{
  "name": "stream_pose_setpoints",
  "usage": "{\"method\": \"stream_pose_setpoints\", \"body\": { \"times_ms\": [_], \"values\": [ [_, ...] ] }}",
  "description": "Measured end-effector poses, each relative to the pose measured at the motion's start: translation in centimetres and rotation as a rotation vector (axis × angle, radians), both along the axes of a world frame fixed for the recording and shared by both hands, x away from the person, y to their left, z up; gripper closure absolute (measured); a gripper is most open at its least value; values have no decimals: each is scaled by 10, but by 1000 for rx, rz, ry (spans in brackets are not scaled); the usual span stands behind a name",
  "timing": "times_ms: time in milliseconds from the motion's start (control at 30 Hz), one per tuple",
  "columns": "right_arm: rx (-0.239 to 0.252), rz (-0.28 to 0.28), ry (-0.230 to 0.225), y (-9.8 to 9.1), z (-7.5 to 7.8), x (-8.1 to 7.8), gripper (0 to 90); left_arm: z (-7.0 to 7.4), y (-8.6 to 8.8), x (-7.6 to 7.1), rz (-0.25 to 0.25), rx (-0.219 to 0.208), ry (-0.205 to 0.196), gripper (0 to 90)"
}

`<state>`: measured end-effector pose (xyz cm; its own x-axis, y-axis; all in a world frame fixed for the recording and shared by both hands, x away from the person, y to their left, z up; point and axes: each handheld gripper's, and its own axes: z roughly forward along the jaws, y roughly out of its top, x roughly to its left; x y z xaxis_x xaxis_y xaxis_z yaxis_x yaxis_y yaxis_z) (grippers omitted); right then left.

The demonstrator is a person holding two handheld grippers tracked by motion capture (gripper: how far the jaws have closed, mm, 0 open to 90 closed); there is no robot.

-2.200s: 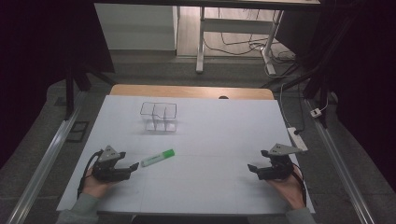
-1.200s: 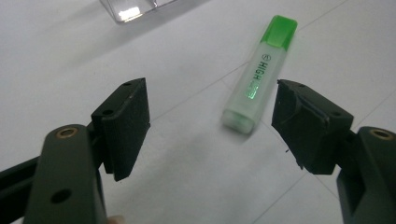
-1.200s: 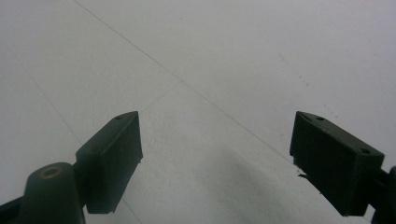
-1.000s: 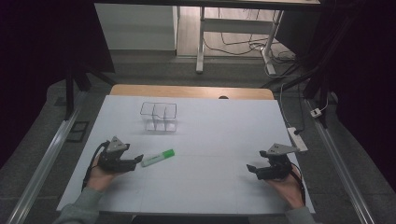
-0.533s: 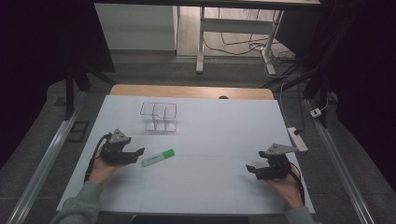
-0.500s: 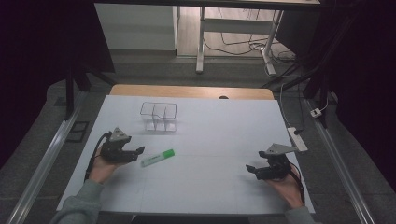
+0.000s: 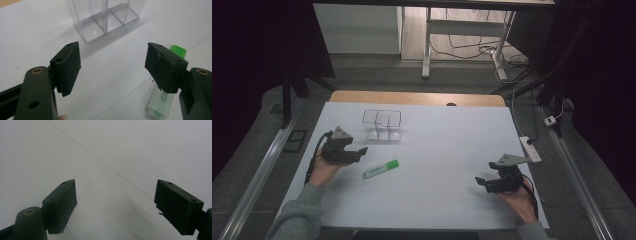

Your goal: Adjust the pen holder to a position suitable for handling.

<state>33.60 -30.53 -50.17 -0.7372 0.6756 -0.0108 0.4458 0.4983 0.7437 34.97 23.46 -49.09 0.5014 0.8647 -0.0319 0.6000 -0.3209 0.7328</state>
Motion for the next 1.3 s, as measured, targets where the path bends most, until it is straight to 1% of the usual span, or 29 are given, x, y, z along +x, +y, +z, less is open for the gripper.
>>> {"method": "stream_pose_setpoints", "body": {
  "times_ms": [33,133,267,333,367,433,533,967,1100,1233,1300],
  "values": [
    [3,-1,-1,0,0,0,172,-1,2,4,8,-2,4,291],
    [3,0,-4,0,0,0,172,-2,4,7,19,-10,6,305],
    [-2,-4,-4,1,0,0,172,-3,6,15,33,6,18,309],
    [1,-3,-2,1,0,0,172,-1,7,18,42,6,25,310],
    [11,-4,-5,2,1,1,174,0,8,20,49,3,25,312],
    [14,-3,-8,2,1,1,175,1,8,22,52,3,19,315],
    [7,1,-10,4,1,0,176,2,9,26,55,10,23,316],
    [-3,-4,-7,5,0,1,177,1,17,41,78,25,35,328],
    [-6,-5,-6,5,0,1,176,0,17,49,80,28,39,327],
    [-6,-4,-4,5,-1,1,176,0,17,56,88,9,34,333],
    [-12,-7,0,6,-1,2,176,0,17,58,80,8,31,336]
  ]
}}
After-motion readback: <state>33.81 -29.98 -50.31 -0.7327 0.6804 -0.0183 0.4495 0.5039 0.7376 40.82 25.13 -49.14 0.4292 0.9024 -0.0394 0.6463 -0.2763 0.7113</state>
